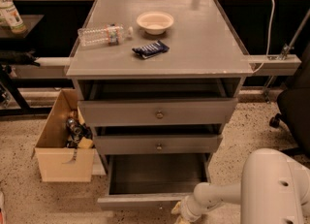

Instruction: Close bottom drawer

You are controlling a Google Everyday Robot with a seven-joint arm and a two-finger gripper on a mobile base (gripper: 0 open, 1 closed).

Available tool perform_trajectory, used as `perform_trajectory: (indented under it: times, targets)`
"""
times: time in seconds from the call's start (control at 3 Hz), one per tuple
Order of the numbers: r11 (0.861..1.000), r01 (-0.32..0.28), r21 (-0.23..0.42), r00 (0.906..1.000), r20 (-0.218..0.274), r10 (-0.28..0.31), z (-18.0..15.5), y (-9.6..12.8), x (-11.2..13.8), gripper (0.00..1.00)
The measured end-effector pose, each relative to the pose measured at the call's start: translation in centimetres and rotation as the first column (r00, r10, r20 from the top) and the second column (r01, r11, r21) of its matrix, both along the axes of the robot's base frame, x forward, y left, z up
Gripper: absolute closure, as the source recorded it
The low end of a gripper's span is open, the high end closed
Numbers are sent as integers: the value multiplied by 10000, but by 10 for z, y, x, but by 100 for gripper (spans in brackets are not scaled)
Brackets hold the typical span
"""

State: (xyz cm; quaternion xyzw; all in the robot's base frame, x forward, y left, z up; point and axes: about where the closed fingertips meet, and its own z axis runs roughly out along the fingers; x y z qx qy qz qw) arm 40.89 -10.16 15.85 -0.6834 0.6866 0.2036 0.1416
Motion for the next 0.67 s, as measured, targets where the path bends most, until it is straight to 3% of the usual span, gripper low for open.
perform_trajectory:
  times: [0.33, 0.67]
  targets:
    - [9987, 275, -430, 9985, 490, -254, 4, -16, 25, 69]
    - [9957, 436, -816, 9971, 657, -383, -1, -26, 47, 92]
